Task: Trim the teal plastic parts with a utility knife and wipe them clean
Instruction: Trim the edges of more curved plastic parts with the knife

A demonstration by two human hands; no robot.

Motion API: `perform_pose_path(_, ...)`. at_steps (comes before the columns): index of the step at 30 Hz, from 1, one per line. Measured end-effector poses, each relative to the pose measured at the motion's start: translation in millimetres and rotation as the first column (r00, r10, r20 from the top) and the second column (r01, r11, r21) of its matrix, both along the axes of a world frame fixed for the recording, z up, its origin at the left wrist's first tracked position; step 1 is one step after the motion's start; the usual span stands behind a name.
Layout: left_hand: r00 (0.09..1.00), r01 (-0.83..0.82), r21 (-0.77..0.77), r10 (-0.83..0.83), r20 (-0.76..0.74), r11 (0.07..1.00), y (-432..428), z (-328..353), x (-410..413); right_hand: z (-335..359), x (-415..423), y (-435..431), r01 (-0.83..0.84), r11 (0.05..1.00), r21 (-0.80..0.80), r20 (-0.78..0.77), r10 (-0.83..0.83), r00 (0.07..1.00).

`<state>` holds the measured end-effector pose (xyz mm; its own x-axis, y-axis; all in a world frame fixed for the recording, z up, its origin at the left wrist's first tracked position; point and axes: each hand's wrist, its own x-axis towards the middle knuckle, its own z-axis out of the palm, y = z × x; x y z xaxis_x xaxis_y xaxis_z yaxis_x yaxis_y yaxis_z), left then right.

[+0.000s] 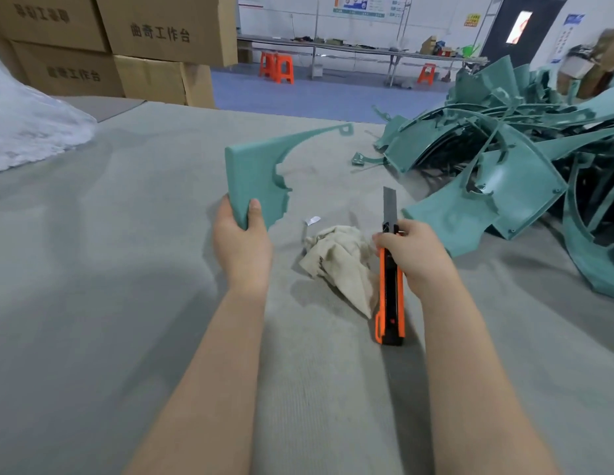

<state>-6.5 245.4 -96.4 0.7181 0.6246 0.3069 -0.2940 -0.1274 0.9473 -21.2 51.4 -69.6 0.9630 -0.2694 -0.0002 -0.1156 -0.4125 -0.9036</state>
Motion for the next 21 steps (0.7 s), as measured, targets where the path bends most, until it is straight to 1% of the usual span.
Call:
perform_pose_path(3,0.997,-0.032,0.051,0.035,-0.066,0.998,1.1,-9.6,2.5,-2.9,-2.1,-6.4,0.033,0.972,0.233,0.002,-0.034,0.999)
perform_pose_path(4,0.996,-0.033,0.067,0.039,-0.084,0.997,1.7,-11.5,3.4,-4.3,-2.1,-8.7,0.039,0.967,0.25,0.005,-0.042,0.999)
perform_pose_path(6,0.994,-0.027,0.064,0.033,-0.1,0.998,3.3,-12.7,4.9,-5.9,-1.6,-13.2,0.047,0.974,0.223,0.001,-0.048,0.999)
perform_pose_path(9,0.994,-0.016,0.029,0.019,-0.106,0.999,4.7,-12.5,6.3,-4.7,-1.2,-16.3,0.063,0.966,0.249,-0.034,-0.056,0.998)
perform_pose_path(10,0.994,-0.016,0.027,0.019,-0.11,0.999,4.6,-12.5,6.2,-3.5,-2.3,-15.8,0.062,0.97,0.234,-0.054,-0.051,0.997)
perform_pose_path(13,0.993,0.001,0.045,0.004,-0.119,0.999,3.3,-12.3,5.2,0.2,-7.3,-11.1,-0.042,0.998,0.057,-0.067,0.046,0.997)
perform_pose_path(17,0.993,0.022,0.059,-0.015,-0.117,0.998,-0.9,-8.3,2.1,6.3,-11.9,-4.4,-0.151,0.987,-0.062,-0.071,0.146,0.987)
perform_pose_path(19,0.996,0.006,0.045,-0.002,-0.085,0.999,-3.0,-4.5,-0.6,5.7,-10.8,-4.9,-0.156,0.986,-0.053,-0.073,0.152,0.986)
perform_pose_path(21,0.999,-0.006,0.026,0.007,-0.041,1.0,-5.3,0.4,-4.4,3.8,-10.3,-3.6,-0.145,0.989,0.004,-0.045,0.145,0.988)
